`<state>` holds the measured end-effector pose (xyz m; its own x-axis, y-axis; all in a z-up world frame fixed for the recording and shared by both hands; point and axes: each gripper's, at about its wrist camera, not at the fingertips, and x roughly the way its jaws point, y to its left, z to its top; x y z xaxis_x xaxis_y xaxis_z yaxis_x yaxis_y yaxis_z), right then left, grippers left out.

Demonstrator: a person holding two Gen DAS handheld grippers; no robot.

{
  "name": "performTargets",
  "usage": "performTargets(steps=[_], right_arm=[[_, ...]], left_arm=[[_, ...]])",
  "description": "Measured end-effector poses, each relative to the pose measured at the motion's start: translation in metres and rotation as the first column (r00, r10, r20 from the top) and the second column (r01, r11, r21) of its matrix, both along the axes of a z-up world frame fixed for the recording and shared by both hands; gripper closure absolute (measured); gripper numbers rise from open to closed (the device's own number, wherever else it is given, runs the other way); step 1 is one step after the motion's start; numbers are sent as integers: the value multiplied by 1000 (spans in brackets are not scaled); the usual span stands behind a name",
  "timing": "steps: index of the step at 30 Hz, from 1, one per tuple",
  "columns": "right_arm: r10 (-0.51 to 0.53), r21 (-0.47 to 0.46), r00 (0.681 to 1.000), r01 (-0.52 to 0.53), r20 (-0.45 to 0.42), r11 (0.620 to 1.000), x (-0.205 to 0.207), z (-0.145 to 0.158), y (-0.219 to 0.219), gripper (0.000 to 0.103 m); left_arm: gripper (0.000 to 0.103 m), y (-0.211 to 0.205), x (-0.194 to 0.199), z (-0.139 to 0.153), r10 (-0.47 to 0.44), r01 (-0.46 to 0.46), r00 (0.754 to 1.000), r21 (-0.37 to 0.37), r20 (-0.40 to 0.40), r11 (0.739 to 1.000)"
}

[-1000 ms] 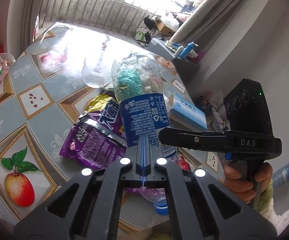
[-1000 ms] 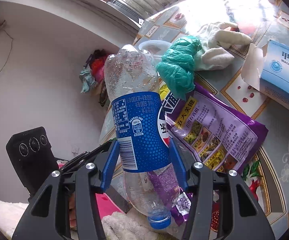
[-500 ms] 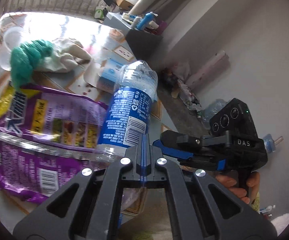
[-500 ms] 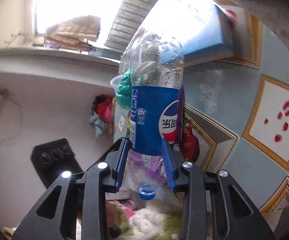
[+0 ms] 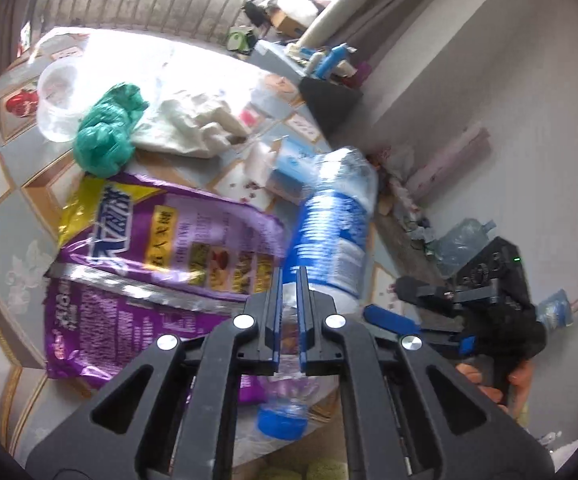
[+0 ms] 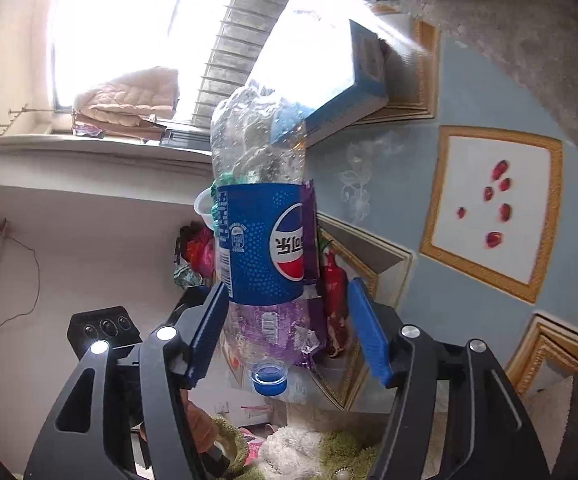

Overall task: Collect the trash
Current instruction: 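Grasp the purple snack packet with the left tool while the right tool holds the bottle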

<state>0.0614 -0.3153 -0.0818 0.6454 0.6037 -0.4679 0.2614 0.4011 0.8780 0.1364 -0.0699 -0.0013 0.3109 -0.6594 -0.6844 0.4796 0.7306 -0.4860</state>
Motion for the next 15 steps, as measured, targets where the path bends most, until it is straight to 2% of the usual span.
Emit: performTargets(steps=[2, 4, 10, 12, 15], right_arm=[[35, -7, 999, -35, -4, 999, 14, -1, 15, 37], [60, -14, 998, -60, -15, 998, 24, -3, 27, 37], [90, -43, 995, -91, -31, 995, 30, -1, 44, 36], [81, -80, 996, -84, -41, 993, 22, 6, 40, 38], [50, -137, 998, -54, -34, 989, 7, 21, 27, 39]], left_arm=[[99, 3, 6, -15, 13, -11, 998, 37, -55, 999], [99, -3, 5, -26, -4, 8, 996, 39, -93, 999], [100, -21, -12, -22, -91, 92, 991, -1, -101, 996], [101, -32, -18, -18, -116, 117, 989, 3, -92, 993], [101, -44, -27, -20, -176, 174, 978, -30, -108, 984]])
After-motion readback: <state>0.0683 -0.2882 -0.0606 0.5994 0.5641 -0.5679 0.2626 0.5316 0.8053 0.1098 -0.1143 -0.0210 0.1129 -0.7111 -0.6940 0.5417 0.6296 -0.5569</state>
